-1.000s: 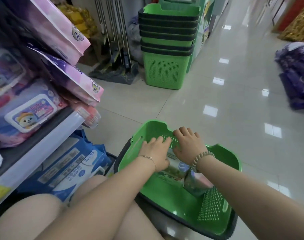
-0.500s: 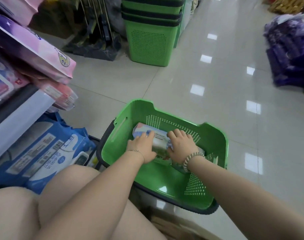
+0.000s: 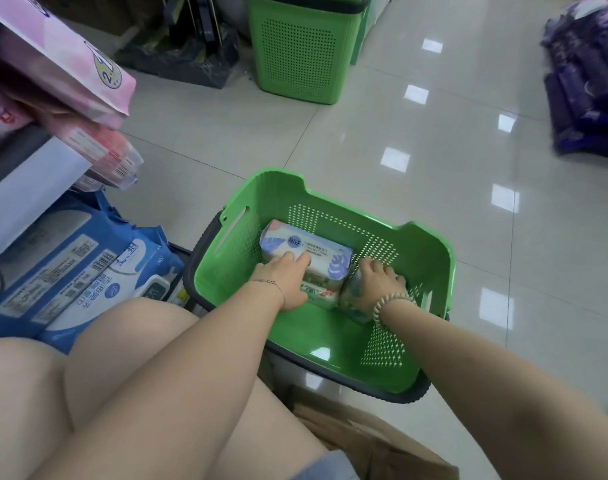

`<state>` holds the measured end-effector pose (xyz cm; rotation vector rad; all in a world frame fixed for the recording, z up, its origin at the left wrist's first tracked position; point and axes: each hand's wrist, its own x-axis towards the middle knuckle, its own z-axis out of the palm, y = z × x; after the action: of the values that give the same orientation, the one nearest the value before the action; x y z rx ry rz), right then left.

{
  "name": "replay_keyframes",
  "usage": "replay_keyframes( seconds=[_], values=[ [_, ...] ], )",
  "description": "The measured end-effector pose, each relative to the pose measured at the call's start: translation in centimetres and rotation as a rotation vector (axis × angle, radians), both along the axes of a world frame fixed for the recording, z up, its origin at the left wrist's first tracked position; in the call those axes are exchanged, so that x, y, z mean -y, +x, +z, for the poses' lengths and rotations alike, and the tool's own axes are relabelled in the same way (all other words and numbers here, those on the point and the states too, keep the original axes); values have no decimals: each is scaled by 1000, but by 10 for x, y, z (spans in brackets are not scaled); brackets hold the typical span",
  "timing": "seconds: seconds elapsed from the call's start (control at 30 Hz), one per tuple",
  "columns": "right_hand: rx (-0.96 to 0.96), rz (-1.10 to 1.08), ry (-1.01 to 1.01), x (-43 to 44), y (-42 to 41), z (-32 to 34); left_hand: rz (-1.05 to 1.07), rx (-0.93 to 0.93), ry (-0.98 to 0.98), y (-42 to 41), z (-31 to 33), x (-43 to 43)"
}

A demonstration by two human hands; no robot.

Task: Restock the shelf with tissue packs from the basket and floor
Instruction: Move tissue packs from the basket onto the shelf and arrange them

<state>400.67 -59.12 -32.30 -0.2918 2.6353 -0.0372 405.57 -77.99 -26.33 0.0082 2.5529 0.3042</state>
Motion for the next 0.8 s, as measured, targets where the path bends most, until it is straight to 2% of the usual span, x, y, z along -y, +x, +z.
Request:
replay_keyframes(
  seconds=[0.2, 0.5, 0.6, 0.8],
  values=[
    [153, -214, -66, -8, -5, -15, -4, 6, 4, -1, -2, -4],
    [76, -16, 135, -11, 5, -25, -21, 2, 14, -3, -5, -11],
    [67, 56, 120, -7, 9, -25, -28, -5, 22, -2, -5, -12],
    [38, -5, 15, -5, 14, -12, -14, -14, 32, -2, -2, -6]
  ],
)
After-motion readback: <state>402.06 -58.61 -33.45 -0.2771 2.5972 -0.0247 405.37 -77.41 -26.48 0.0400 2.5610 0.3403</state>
